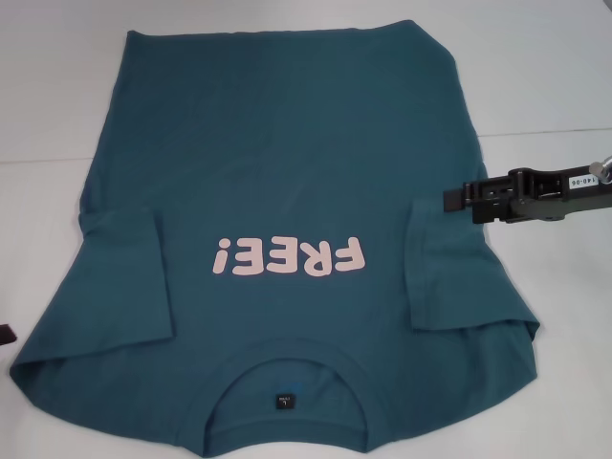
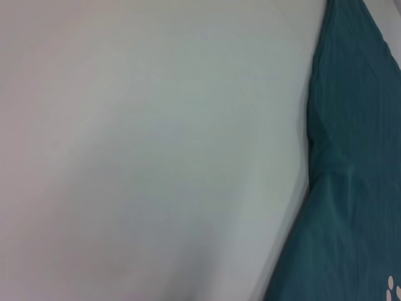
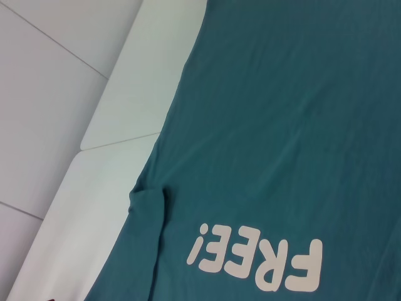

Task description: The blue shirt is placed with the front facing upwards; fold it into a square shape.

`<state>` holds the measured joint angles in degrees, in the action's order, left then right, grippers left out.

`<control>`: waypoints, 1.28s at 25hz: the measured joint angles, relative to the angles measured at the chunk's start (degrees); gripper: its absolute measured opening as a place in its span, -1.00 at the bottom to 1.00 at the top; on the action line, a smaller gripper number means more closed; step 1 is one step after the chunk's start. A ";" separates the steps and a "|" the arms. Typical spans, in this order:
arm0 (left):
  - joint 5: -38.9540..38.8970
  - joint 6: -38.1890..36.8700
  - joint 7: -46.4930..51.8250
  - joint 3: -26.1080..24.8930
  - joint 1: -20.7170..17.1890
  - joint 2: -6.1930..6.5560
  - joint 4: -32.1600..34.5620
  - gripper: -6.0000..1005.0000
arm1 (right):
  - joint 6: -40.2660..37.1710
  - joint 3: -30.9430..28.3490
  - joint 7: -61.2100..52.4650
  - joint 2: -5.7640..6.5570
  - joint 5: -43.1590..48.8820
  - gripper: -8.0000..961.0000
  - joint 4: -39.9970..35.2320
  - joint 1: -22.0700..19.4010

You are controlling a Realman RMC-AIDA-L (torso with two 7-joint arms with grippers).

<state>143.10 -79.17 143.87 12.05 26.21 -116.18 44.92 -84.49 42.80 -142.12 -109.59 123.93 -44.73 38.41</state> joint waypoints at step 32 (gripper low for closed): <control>-1.85 1.19 -0.23 3.00 1.34 -0.23 -2.90 0.35 | 0.04 0.00 0.01 -0.10 0.00 0.59 0.09 -0.06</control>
<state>141.25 -77.99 143.64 15.05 27.55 -116.41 42.03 -84.45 42.80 -142.11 -109.69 123.93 -44.64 38.35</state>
